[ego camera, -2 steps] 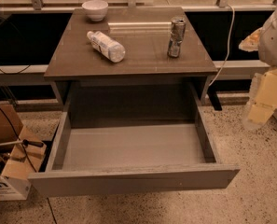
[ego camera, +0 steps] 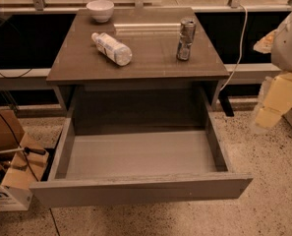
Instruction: Place redbull can into top drawer
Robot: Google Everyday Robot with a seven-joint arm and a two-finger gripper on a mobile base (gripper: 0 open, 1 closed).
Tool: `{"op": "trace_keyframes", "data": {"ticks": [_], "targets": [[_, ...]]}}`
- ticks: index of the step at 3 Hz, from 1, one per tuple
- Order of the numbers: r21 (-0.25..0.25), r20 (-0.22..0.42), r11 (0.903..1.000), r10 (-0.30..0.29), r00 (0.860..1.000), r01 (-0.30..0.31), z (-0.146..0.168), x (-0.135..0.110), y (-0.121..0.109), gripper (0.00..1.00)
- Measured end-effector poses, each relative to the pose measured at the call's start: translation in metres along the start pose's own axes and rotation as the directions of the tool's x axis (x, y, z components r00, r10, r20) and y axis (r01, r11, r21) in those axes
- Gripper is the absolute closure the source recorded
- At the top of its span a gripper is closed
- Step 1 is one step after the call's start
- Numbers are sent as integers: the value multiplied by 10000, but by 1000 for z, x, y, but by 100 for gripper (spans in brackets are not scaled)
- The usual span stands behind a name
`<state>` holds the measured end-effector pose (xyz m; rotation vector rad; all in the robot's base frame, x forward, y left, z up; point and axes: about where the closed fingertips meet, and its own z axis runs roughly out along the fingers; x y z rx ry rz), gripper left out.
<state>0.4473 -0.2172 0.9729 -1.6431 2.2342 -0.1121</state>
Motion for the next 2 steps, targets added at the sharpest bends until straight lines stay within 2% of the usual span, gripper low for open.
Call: {"op": "trace_keyframes", "data": {"ticks": [1,2], "targets": [[241,808,9952,926,9924,-948,15,0,-22,0],[293,1576,9890,1387,9777,-1450,33,-4,-55,0]]}}
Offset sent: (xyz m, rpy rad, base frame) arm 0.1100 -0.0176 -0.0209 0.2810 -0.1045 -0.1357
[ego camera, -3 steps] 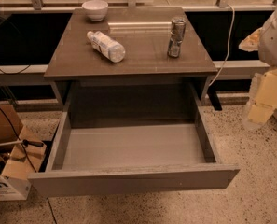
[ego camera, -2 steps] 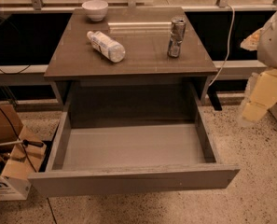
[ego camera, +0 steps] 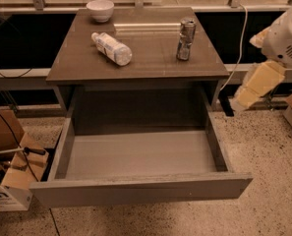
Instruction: Place redbull can into top drawer
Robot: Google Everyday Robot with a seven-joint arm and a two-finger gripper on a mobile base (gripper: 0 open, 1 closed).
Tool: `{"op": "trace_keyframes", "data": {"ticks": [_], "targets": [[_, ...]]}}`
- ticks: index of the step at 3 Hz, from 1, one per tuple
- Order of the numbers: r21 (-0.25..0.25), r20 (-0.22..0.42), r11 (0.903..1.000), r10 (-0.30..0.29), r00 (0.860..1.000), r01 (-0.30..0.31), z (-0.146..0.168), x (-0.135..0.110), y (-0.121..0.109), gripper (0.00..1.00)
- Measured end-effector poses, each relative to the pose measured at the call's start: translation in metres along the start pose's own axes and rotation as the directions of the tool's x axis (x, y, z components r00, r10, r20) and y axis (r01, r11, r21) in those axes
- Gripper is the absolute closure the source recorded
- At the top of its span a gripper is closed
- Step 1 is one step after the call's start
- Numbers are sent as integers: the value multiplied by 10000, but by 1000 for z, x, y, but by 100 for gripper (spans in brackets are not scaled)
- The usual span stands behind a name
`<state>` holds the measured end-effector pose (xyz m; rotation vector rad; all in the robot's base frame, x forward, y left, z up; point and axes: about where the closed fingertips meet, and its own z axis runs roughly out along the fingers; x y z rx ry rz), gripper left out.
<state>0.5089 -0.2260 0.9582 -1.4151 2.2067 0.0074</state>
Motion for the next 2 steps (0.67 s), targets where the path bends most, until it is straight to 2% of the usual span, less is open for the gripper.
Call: {"op": "trace_keyframes", "data": {"ticks": [1,2], "targets": [[24,841,9989,473,9953,-477,28,-6,-46,0],[22,840,9989,474,9953,-477,29,-6,-46,0]]}}
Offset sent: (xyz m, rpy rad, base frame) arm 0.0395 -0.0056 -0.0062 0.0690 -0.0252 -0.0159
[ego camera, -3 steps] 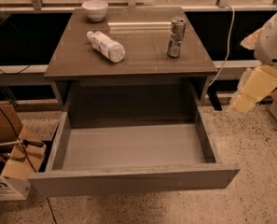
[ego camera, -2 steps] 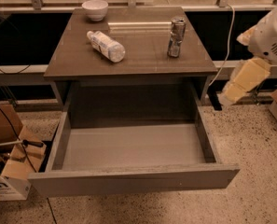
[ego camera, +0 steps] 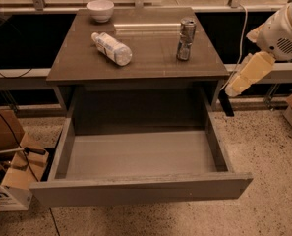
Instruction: Place redbull can into top drawer
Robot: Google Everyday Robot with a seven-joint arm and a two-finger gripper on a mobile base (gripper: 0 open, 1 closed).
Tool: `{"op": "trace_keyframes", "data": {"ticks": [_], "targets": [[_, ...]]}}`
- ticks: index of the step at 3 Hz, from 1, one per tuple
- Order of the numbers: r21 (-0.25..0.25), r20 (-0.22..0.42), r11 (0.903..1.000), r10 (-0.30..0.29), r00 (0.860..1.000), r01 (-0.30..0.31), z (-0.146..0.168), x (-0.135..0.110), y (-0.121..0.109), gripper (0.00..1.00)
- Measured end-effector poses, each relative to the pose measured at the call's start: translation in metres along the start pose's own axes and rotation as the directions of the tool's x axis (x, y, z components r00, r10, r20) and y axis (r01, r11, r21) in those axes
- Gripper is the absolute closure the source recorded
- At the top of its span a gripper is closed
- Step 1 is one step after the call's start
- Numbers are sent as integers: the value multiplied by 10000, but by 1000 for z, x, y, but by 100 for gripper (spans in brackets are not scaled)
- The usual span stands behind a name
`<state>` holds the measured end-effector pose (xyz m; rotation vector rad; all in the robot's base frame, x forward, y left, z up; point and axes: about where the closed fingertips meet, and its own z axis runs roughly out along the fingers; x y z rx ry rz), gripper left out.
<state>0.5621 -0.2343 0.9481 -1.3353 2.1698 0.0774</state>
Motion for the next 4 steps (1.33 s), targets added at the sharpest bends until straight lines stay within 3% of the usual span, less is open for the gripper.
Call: {"op": "trace_keyframes", "data": {"ticks": [1,2,3,4], "targets": [[473,164,9947,902,9958,-908,11,-2,-7,0],[1205,922,9683,2085,9737,-2188,38,-14,-37,0],[1604,2217,9282,2976,9286,-3357,68,-20,-90,0],[1309,3610,8933,3610,8599,-4300,117,-34,-158,0]]}}
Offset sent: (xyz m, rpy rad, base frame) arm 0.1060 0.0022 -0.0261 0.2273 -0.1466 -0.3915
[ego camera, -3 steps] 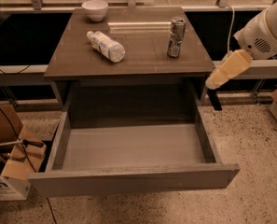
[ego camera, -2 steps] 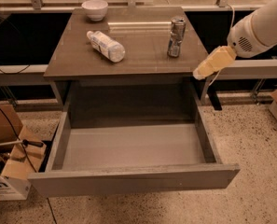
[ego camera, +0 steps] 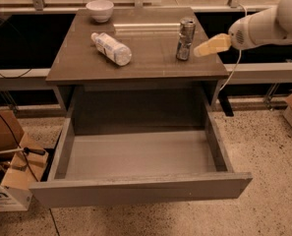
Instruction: Place redbull can into top drawer
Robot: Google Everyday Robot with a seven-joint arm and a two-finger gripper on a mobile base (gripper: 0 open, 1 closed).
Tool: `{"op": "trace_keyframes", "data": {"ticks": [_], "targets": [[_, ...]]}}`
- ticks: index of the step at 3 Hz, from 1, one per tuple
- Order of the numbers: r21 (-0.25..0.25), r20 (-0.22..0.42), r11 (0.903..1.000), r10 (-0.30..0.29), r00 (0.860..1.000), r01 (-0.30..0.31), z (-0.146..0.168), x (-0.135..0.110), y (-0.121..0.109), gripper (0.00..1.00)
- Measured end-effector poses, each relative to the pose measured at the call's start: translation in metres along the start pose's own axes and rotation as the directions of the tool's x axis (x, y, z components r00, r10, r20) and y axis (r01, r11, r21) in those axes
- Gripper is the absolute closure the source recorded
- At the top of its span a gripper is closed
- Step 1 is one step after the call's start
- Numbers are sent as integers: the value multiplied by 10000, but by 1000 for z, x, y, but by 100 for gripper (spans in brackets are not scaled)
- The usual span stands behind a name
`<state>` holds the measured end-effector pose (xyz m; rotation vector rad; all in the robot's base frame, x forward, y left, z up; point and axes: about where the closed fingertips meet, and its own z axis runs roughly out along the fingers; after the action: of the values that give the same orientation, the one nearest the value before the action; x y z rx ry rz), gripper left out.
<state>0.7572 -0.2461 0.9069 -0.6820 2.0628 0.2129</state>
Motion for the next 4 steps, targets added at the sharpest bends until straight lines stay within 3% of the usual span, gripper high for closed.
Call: {"op": "trace_keyframes", "data": {"ticks": [1,3,4], "targets": [[-261,769,9988,430,9961,-412,36,-17,-20,0],[-1387,1675,9903,309,9854,-75,73,-57,4,0],[-1863,1740,9822,100,9847,230,82,-66,24,15]]}}
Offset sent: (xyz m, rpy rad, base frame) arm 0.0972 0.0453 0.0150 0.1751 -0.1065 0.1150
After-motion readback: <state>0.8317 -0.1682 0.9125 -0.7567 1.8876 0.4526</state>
